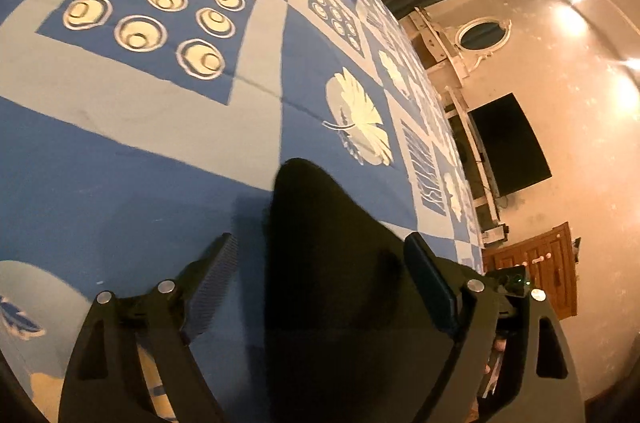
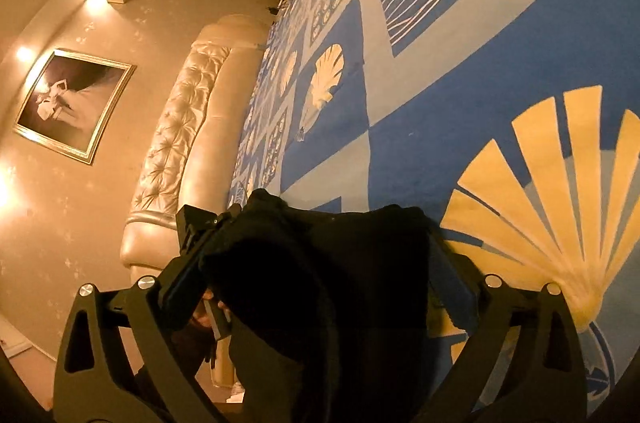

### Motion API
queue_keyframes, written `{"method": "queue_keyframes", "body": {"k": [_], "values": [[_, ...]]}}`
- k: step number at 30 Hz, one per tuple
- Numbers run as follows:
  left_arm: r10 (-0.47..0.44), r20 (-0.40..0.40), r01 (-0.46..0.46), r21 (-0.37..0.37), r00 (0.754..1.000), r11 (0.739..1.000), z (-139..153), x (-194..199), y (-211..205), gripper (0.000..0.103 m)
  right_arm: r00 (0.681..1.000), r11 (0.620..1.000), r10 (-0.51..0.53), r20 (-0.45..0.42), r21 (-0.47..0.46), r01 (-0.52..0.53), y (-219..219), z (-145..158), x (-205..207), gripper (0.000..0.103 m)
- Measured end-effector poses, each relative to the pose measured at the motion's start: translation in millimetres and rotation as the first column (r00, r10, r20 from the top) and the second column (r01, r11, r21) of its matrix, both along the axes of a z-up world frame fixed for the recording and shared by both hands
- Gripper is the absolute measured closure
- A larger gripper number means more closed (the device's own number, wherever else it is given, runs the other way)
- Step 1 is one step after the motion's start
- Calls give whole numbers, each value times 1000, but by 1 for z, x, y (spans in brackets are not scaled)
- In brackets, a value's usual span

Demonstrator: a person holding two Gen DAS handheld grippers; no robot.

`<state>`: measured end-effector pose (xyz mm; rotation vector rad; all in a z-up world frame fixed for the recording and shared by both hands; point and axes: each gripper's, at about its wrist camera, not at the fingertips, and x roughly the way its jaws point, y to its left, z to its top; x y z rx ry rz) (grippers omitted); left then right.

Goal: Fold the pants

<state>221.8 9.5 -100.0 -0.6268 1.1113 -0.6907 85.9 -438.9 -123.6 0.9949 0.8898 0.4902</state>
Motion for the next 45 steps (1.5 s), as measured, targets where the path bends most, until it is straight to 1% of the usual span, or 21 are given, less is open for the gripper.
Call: {"method": "queue_keyframes", "body": {"k": [1, 2, 3, 4, 5, 6, 7, 8, 9, 10, 11, 13, 17, 23, 27, 33, 35, 39, 45], "values": [[-4, -2, 4, -3, 1000, 1000, 0, 0, -2, 20, 1000, 1000, -1, -6, -7, 1, -1, -1, 0, 11], [-13, -3, 13, -9, 1000, 1000, -1, 0, -5, 20, 1000, 1000, -5, -17, -17, 5, -1, -2, 0, 31], [-25, -2, 25, -19, 1000, 1000, -1, 0, -8, 20, 999, 1000, -12, -48, -15, 11, -4, -9, 0, 49], [-51, 1, 51, -37, 999, 998, -1, 0, -12, 20, 998, 1000, -17, -59, 5, 17, -8, -14, -5, 52], [-66, 6, 66, -37, 998, 997, 0, 0, -16, 22, 998, 1000, -16, -57, 19, 17, -11, -17, -6, 58], [-76, 11, 77, -23, 997, 997, 0, 0, -18, 29, 999, 1000, -12, -51, 28, 13, -12, -18, -8, 59], [-83, 4, 83, 12, 997, 996, -2, 1, -20, 45, 999, 999, -11, -48, 32, 13, -12, -19, -8, 60], [-80, -8, 81, 36, 997, 996, -4, 2, -20, 55, 999, 999, -12, -47, 32, 14, -12, -19, -9, 61], [-80, -13, 80, 30, 997, 996, -6, 3, -18, 59, 999, 999, -11, -45, 36, 13, -11, -19, -8, 63], [-80, -16, 81, 20, 997, 997, -8, 3, -15, 68, 999, 999, -10, -41, 40, 11, -11, -19, -8, 63], [-82, -17, 82, 13, 997, 997, -9, 3, -12, 72, 999, 999, -9, -38, 42, 11, -10, -19, -8, 64], [-78, -1, 78, 20, 997, 997, -7, -1, -10, 76, 999, 999, -9, -31, 40, 10, -11, -18, -6, 64], [-82, 49, 77, 89, 995, 993, 4, -7, -14, 79, 1000, 999, -12, -26, 30, 13, -9, -14, -5, 64], [-85, 85, 72, 152, 993, 986, 14, -6, -15, 80, 1000, 999, -12, -24, 30, 13, -5, -10, 0, 65], [-56, 82, 43, 153, 995, 987, 16, -2, -6, 80, 1000, 999, -5, -19, 33, 5, 5, -7, 12, 65], [-27, 85, 11, 177, 996, 984, 20, 12, 9, 80, 1000, 999, 6, -20, 40, -5, 22, -8, 36, 65], [-16, 87, 0, 184, 996, 983, 22, 16, 15, 80, 1000, 999, 8, -20, 42, -7, 26, -8, 39, 65], [8, 81, -23, 185, 997, 983, 21, 24, 25, 80, 1000, 999, 17, -22, 45, -16, 37, -8, 55, 65], [22, 70, -35, 182, 997, 983, 17, 30, 32, 80, 999, 997, 15, -31, 70, -13, 45, -12, 61, 65]]}}
